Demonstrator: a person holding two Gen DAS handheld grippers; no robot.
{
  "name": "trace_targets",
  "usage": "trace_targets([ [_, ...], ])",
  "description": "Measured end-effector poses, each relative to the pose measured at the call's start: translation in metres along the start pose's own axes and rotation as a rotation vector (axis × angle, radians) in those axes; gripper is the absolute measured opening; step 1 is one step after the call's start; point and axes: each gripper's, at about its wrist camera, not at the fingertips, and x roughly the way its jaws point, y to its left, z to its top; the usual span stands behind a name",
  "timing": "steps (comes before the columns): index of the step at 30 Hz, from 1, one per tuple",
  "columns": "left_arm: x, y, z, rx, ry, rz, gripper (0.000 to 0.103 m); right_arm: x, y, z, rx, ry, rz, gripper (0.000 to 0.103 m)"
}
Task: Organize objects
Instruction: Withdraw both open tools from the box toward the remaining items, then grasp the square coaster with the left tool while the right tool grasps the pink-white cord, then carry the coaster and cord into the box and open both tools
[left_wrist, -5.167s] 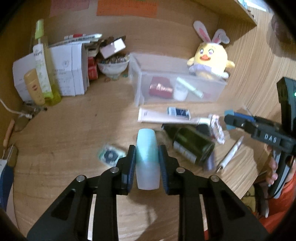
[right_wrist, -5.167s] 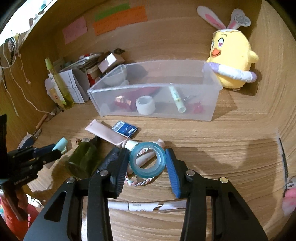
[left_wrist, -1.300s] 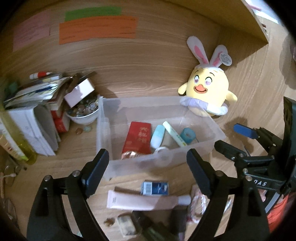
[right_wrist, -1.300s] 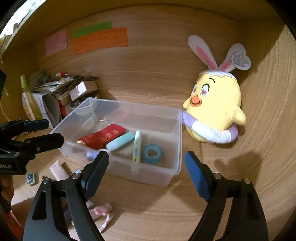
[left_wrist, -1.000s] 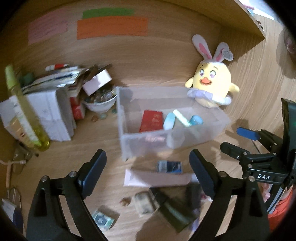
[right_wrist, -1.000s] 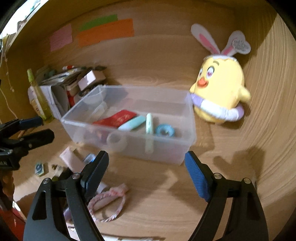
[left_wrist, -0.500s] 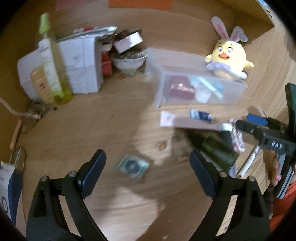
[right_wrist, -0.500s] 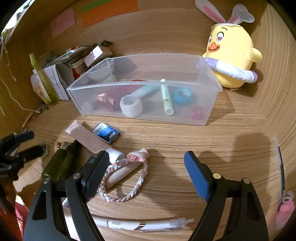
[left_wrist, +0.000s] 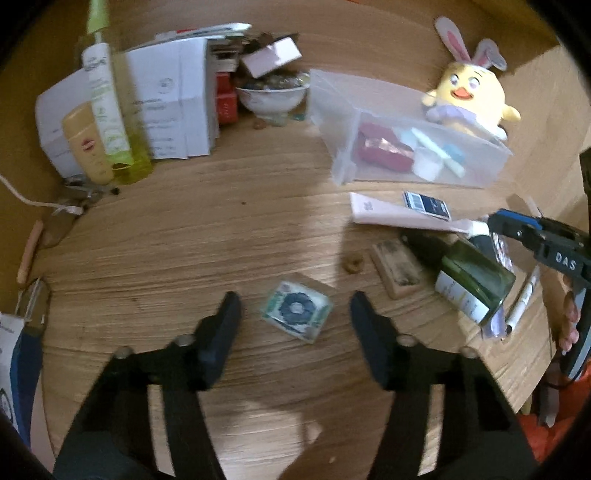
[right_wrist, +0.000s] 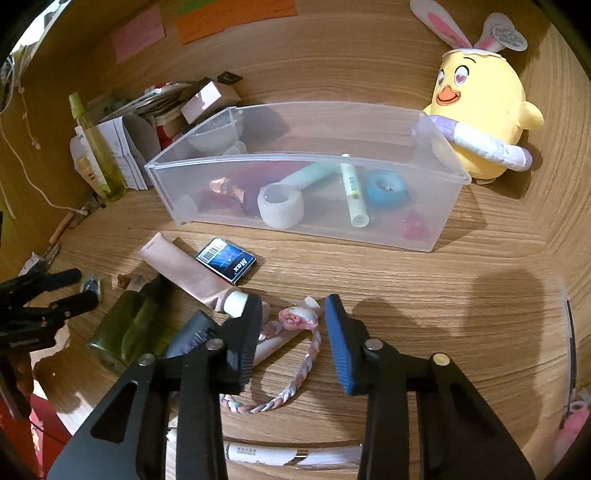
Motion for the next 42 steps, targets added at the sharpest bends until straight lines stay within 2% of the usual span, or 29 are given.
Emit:
trace_targets([
  [1,0.001,-0.002,-0.001,0.009,-0.002,0.005,0.047,0.0,-0.001,-0.001,0.002,-0.001,-0.001,0.02],
  [2,0.0,-0.004,-0.001,0.019,-0.009,0.012,0.04,0.0,-0.001,-0.001,0.005,-0.003,0.0,0.02],
  [11,-0.007,-0.011,0.003,0.009,-0.039,-0.029,0.04,-0.011,-0.005,0.001,0.012,-0.046,-0.008,0.02],
  [19,-0.024,-0.03,0.024,0.022,-0.122,-0.076,0.04,-0.032,-0.014,0.009,0.024,-0.109,-0.032,0.02],
  [28,-0.028,-0.054,0.049,0.047,-0.181,-0.125,0.04,-0.054,-0.022,0.025,0.019,-0.185,-0.066,0.02],
  [42,-0.022,-0.071,0.085,0.037,-0.211,-0.153,0.04,-0.064,-0.029,0.06,0.007,-0.276,-0.058,0.02],
])
